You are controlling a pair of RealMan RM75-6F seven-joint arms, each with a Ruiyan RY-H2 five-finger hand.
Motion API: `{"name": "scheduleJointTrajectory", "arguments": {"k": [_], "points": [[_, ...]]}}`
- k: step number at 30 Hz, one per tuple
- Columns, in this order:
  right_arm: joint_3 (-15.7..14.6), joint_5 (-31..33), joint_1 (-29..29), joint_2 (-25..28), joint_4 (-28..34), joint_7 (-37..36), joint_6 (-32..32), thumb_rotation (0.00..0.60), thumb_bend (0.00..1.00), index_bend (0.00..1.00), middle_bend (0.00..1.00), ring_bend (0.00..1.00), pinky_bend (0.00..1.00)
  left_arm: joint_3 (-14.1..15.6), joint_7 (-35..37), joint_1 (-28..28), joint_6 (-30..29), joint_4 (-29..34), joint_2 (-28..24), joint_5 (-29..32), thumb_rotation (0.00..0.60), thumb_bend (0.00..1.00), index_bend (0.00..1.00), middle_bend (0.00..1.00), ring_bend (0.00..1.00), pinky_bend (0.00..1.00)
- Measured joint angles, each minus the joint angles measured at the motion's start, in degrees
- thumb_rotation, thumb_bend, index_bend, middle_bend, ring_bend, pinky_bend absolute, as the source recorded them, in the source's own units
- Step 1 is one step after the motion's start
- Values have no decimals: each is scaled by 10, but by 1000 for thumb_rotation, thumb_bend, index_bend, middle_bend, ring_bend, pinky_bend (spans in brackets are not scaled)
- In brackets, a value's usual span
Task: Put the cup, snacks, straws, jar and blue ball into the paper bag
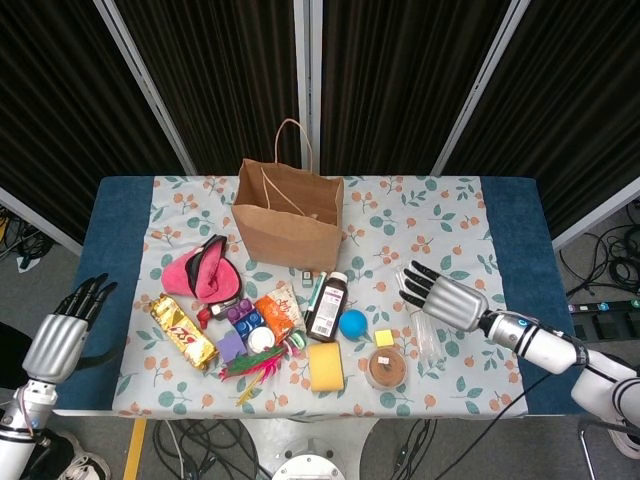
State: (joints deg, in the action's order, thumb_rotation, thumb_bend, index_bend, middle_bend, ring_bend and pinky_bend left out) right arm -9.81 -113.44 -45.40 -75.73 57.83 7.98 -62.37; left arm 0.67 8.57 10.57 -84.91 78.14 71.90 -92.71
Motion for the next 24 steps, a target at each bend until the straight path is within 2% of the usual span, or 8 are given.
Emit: {"name": "scheduleJointTrajectory", "arguments": {"k": [5, 12, 18, 21, 24], "points": [[-15, -16, -20, -48, -56, -35, 11, 600, 0, 125, 150, 23, 63, -5, -2, 2, 1, 1, -2, 4, 600, 107, 91, 108, 64, 223], [-29, -19, -39, -81, -92, -56, 37, 600, 3, 137, 179, 31, 68, -7, 0, 2, 6, -7, 2, 12, 600, 107, 91, 108, 64, 223], [-41, -11, -43, -89, -99, -59, 60, 600, 16, 303, 285, 127, 147, -9, 4, 3, 9, -14, 3, 15, 600, 108, 91, 108, 64, 223], [-41, -4, -42, -93, -99, -56, 64, 600, 54, 363, 322, 166, 181, -8, 5, 3, 10, -17, 4, 14, 600, 107, 91, 108, 64, 223], [-41, -3, -40, -98, -103, -52, 55, 600, 110, 490, 407, 258, 262, -8, 6, 3, 9, -19, 5, 13, 600, 107, 91, 108, 64, 223]]}}
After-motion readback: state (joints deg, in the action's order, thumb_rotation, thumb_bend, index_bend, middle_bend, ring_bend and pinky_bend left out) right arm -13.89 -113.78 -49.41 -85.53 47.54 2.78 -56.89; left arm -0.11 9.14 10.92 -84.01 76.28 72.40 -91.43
